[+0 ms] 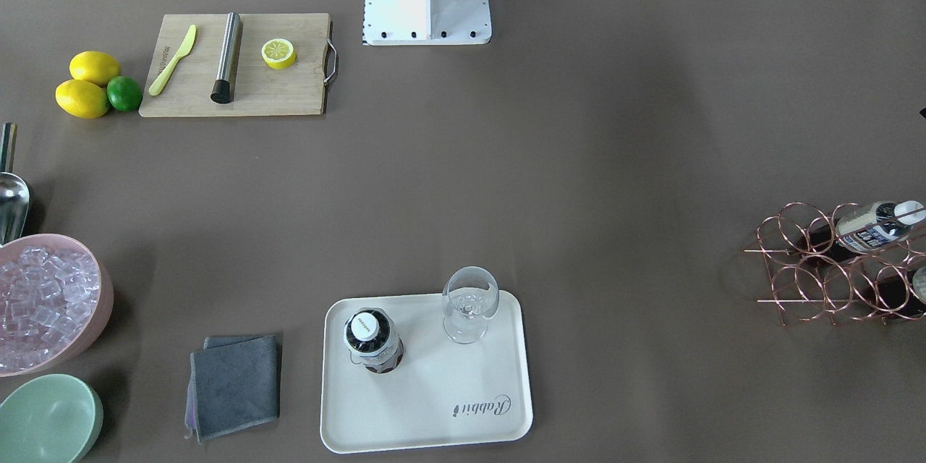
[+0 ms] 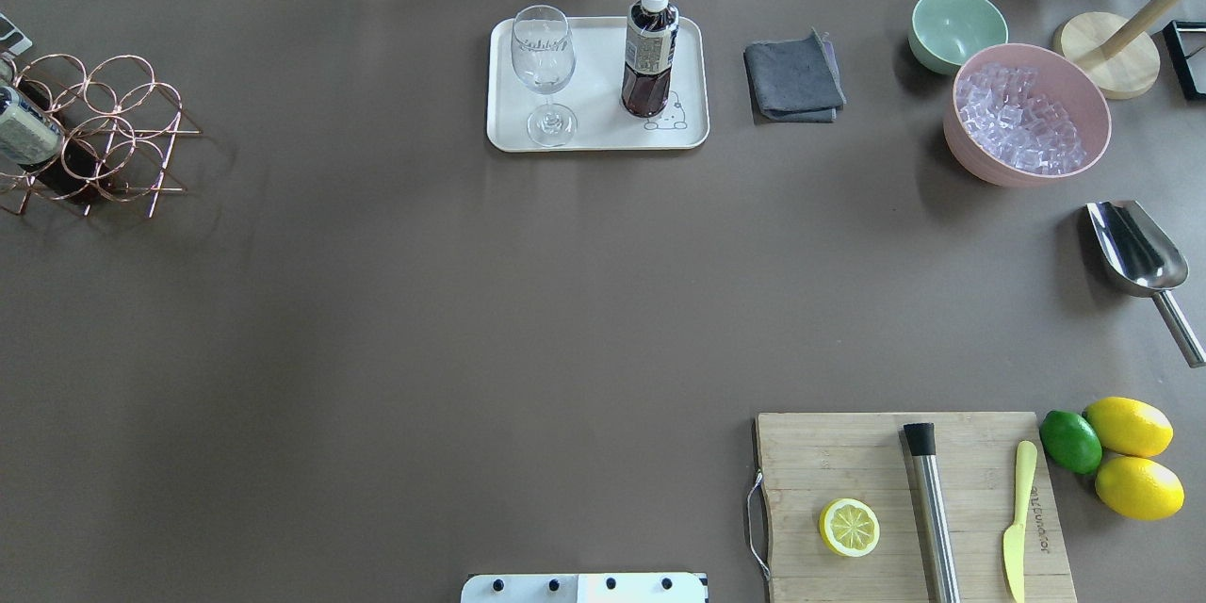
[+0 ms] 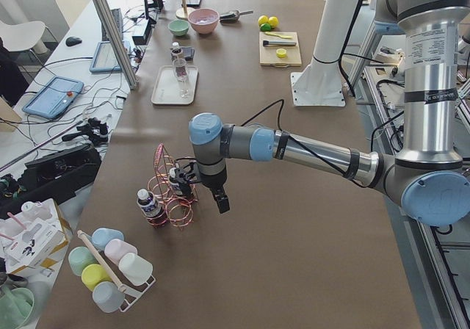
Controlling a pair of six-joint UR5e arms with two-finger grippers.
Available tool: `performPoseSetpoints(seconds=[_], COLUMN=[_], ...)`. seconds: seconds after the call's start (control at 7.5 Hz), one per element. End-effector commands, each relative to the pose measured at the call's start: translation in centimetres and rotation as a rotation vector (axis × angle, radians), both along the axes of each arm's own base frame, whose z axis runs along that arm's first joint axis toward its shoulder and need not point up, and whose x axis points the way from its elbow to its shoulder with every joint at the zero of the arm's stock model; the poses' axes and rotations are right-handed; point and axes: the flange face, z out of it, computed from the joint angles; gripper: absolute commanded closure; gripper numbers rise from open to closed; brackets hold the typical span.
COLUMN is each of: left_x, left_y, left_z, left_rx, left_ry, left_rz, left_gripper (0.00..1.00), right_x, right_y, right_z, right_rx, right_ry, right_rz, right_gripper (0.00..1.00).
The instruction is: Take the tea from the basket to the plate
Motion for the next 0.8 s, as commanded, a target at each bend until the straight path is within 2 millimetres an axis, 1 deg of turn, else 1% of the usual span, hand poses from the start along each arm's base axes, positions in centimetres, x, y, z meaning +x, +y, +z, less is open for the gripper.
performPoseSetpoints(seconds=[0.0,0.13,0.4,0.53,0.67], left_x=[-0.1,-0.2,-0.2,-0.7,-1.5], left_y=[-0.1,-0.2,-0.1,-0.2,-0.3], left_z=[2.7,3.6,4.5,6.2,6.9], left_rx=[0.046,0.07,0.131,0.191,0.239], left_ry=[0.0,0.006,0.009,0.01,0.011], left_rz=[0.097,0.124,0.139,0.185,0.198], left_gripper=[0.02,0.02,0.02,0.02,0.02], right_x=[-0.1,-0.1,-0.1,-0.1,-0.1], right_y=[0.0,-0.1,-0.4,-0.4,-0.4], right_z=[0.2,0.3,0.4,0.4,0.3], right_rx=[-0.004,-0.006,-0.007,-0.008,-0.007], right_ry=[0.002,0.002,0.002,0.0,0.0], right_rz=[-0.002,-0.002,-0.004,-0.003,-0.002], right_gripper=[0.0,0.0,0.0,0.0,0.0])
